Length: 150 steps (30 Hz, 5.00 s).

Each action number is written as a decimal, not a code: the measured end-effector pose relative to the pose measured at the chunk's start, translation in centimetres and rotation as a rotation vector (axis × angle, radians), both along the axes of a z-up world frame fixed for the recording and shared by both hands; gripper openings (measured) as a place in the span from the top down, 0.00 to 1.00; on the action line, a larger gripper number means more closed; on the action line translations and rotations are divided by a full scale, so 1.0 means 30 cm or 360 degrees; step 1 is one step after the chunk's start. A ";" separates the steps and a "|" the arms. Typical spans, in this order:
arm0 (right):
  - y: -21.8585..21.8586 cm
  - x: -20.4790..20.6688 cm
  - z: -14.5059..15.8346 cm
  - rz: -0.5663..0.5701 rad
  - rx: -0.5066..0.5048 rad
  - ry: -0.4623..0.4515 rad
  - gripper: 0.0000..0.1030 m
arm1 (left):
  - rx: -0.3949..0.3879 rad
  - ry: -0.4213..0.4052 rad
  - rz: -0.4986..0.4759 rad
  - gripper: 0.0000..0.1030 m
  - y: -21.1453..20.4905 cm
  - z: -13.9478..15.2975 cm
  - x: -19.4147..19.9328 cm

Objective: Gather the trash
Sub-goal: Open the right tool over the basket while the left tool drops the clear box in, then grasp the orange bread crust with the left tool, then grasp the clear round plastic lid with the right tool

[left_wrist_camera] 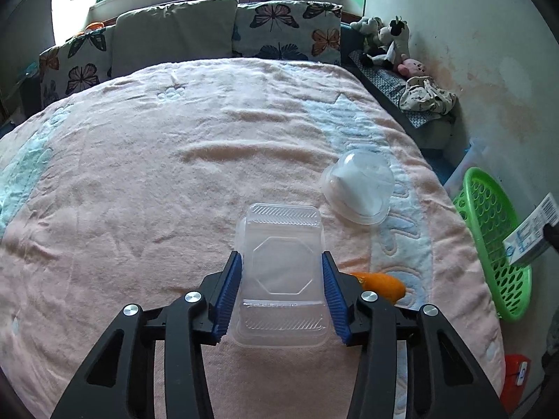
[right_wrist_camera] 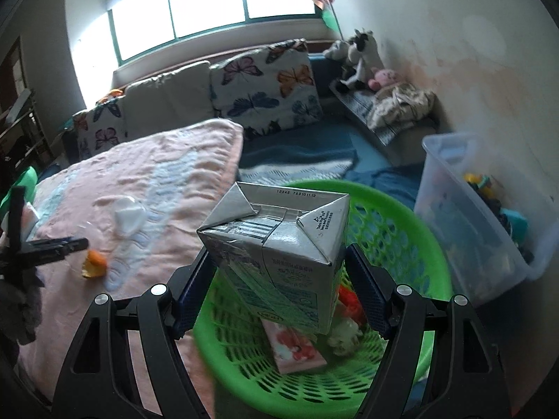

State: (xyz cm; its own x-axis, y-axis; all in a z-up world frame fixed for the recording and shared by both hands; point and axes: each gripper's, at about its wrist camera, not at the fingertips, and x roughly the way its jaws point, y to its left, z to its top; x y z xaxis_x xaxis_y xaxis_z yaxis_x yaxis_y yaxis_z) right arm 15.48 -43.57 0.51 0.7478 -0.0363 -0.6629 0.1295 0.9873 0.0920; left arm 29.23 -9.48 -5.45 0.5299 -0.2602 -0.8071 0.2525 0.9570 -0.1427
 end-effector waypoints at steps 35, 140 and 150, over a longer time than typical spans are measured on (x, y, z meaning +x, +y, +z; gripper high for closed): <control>-0.160 -0.183 -0.021 -0.0126 0.0036 0.0030 0.21 | -0.0112 -0.0158 -0.0552 0.57 -0.549 0.215 -0.230; 0.637 0.432 -0.051 0.0741 0.0033 0.0055 0.31 | -0.0123 -0.0235 -0.0054 0.74 0.160 0.182 -0.211; 0.691 0.571 -0.172 0.0658 -0.0020 0.0181 0.36 | -0.0153 -0.0189 0.0008 0.74 0.233 0.139 -0.186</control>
State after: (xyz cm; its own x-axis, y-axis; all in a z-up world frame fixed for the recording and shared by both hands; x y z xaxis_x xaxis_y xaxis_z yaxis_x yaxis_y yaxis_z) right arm 32.60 -22.84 -4.65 0.6232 0.2428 -0.7434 -0.2689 0.9592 0.0878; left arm 23.64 -2.49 -1.28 0.6214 -0.3304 -0.7104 0.2683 0.9417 -0.2032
